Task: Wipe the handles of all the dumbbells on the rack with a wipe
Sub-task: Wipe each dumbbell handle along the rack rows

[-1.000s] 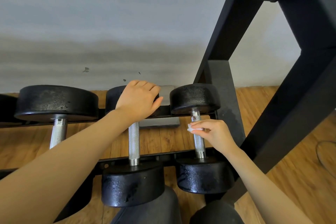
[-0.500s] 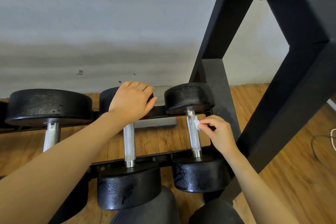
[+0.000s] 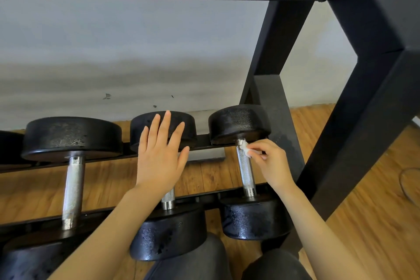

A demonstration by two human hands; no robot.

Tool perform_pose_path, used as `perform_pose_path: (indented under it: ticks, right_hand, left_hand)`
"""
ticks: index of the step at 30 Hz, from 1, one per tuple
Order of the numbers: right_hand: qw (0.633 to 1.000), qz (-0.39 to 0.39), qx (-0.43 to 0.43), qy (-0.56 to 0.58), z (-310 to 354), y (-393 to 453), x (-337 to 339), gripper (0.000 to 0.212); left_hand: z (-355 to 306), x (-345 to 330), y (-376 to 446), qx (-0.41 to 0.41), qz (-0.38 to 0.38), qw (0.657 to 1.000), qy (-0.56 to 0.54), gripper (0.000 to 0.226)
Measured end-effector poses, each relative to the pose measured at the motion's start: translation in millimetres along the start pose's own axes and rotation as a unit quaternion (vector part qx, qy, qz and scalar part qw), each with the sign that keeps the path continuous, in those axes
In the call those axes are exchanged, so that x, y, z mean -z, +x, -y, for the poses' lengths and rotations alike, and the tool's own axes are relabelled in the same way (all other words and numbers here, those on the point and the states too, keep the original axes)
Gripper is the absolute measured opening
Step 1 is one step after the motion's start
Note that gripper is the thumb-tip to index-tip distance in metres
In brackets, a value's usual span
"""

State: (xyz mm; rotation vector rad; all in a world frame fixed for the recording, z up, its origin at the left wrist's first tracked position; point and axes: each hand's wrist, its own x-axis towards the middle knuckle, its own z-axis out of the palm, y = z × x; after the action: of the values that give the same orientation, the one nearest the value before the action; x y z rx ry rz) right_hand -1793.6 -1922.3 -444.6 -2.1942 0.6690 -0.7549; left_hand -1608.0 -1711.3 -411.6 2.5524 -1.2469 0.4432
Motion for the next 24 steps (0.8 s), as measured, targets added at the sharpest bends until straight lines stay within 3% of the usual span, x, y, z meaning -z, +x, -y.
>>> perform_pose_path:
  ticks: [7, 13, 19, 24]
  right_hand:
    - [0.995, 0.06, -0.078, 0.028, -6, -13, 10, 0.014]
    - [0.996, 0.029, -0.073, 0.05, -6, -1, 4, 0.019]
    - [0.989, 0.086, -0.091, 0.084, -14, -17, 14, 0.017]
    - [0.986, 0.03, -0.122, 0.106, -8, -4, 5, 0.023]
  left_hand:
    - [-10, -10, -4, 0.023, -0.036, 0.999, 0.013, 0.063]
    - [-11, -19, -4, 0.021, -0.077, 0.996, 0.035, 0.061]
    - [-15, -24, -2, 0.034, -0.087, 0.995, 0.041, 0.061]
    - [-15, -27, -2, 0.034, -0.094, 0.994, 0.045, 0.06]
